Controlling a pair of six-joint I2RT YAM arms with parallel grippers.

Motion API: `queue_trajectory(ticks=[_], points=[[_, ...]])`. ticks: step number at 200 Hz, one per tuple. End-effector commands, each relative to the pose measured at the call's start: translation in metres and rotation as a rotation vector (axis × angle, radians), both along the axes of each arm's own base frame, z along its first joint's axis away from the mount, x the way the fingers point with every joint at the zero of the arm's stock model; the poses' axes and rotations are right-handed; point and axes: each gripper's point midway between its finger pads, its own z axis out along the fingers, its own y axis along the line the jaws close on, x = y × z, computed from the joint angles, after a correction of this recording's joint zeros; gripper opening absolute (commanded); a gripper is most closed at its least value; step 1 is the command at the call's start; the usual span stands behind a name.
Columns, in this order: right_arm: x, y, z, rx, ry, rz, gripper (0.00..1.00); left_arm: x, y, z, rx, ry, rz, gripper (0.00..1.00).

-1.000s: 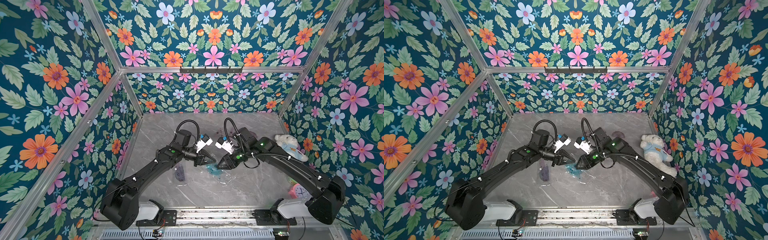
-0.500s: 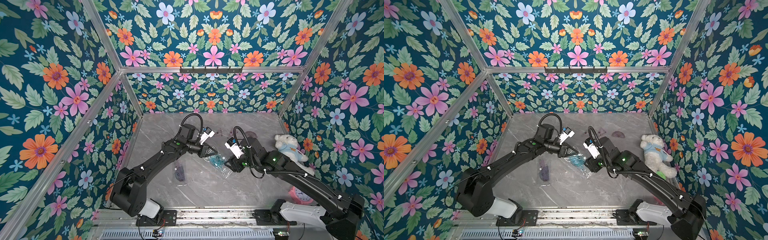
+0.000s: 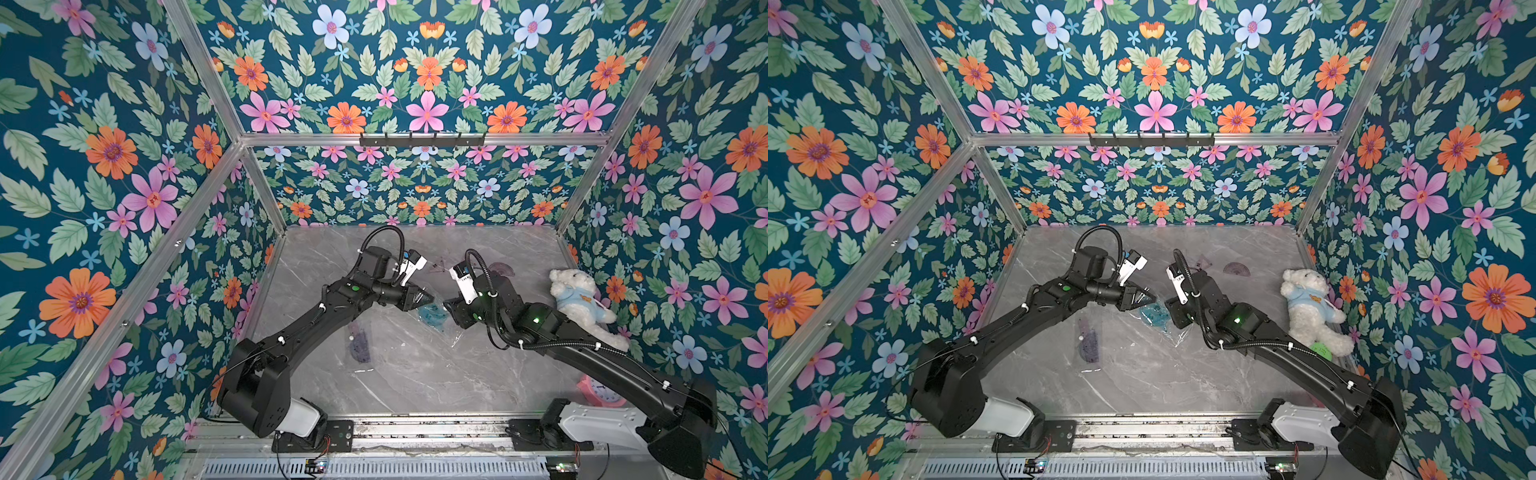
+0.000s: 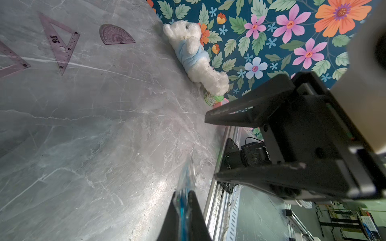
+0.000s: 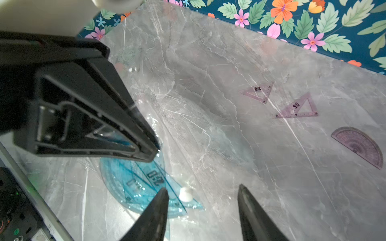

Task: Open the ruler set and take out the ruler
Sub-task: Open the ruler set bag.

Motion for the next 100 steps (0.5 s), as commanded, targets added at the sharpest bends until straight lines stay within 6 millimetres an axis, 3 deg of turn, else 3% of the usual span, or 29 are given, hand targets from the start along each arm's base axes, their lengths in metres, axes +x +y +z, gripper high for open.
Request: queue_trajectory(ticks=[1,62,100], points=[[0.008,0.009,0.007,0.016,-0.03,-0.006,0.55,0.004,-0.003,0.005,-0.016,-0.019,0.008,0.0],[0.016,0.019,-0.011,-0.033,-0.019,-0.014,0.55,0.005,-0.006,0.007,-0.023,-0.019,-0.001,0.0],[0.031,0.011,-0.022,-0.094,-0.045,-0.097,0.52,0.004,-0.008,0.006,-0.023,-0.009,-0.008,0.0]])
